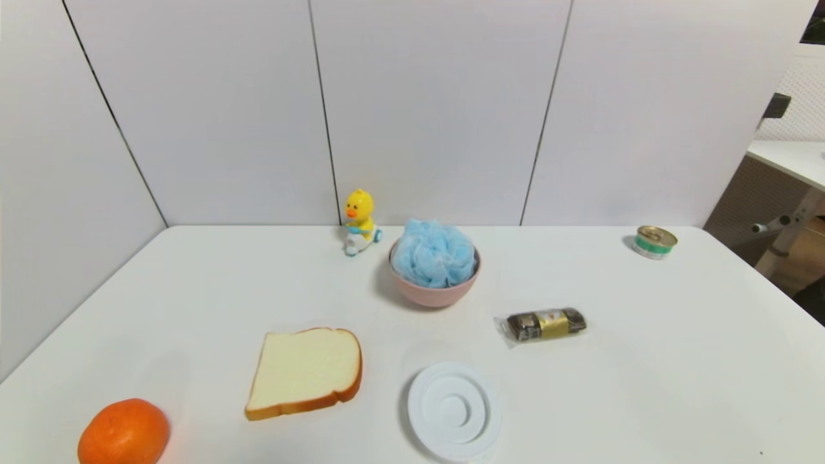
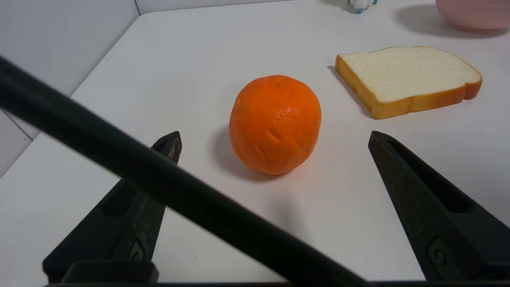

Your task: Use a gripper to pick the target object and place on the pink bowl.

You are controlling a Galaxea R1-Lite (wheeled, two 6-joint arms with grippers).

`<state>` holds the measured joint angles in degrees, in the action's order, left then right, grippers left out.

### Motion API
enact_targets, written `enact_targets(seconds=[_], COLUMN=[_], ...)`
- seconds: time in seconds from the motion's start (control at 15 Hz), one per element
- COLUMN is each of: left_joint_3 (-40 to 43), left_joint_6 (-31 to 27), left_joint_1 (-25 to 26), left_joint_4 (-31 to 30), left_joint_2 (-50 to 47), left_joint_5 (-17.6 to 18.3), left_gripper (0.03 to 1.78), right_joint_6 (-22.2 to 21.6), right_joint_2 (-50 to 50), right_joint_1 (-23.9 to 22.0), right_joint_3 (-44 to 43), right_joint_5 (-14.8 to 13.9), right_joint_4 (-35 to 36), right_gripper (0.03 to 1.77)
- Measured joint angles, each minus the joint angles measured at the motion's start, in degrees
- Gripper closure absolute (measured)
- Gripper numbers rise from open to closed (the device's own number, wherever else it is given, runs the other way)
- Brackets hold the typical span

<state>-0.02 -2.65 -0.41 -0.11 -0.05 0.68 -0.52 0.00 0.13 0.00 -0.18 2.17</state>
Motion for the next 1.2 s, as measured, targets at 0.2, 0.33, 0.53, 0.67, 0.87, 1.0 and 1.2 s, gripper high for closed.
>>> enact_targets(seconds=[0.2,0.33,0.53,0.67,0.87,1.0,1.2], left_joint_3=[0.0,0.0,0.0,0.0,0.0,0.0,0.0], left_joint_6=[1.7,1.8,1.8,1.8,1.8,1.8,1.8], left_joint_1=[0.0,0.0,0.0,0.0,0.0,0.0,0.0], left_joint_4=[0.1,0.1,0.1,0.1,0.1,0.1,0.1], left_joint_2=[-0.1,-0.1,-0.1,-0.1,-0.1,-0.1,-0.1], left_joint_5=[-0.1,-0.1,-0.1,-0.1,-0.1,-0.1,-0.1], left_gripper=[0.12,0.12,0.12,0.12,0.12,0.12,0.12], right_joint_6=[0.0,0.0,0.0,0.0,0.0,0.1,-0.2], right_joint_2=[0.0,0.0,0.0,0.0,0.0,0.0,0.0], right_joint_1=[0.0,0.0,0.0,0.0,0.0,0.0,0.0], right_joint_3=[0.0,0.0,0.0,0.0,0.0,0.0,0.0], right_joint_5=[0.0,0.0,0.0,0.0,-0.1,0.0,0.0], right_joint_4=[0.0,0.0,0.0,0.0,0.0,-0.1,0.0], right_gripper=[0.09,0.09,0.09,0.09,0.09,0.09,0.09])
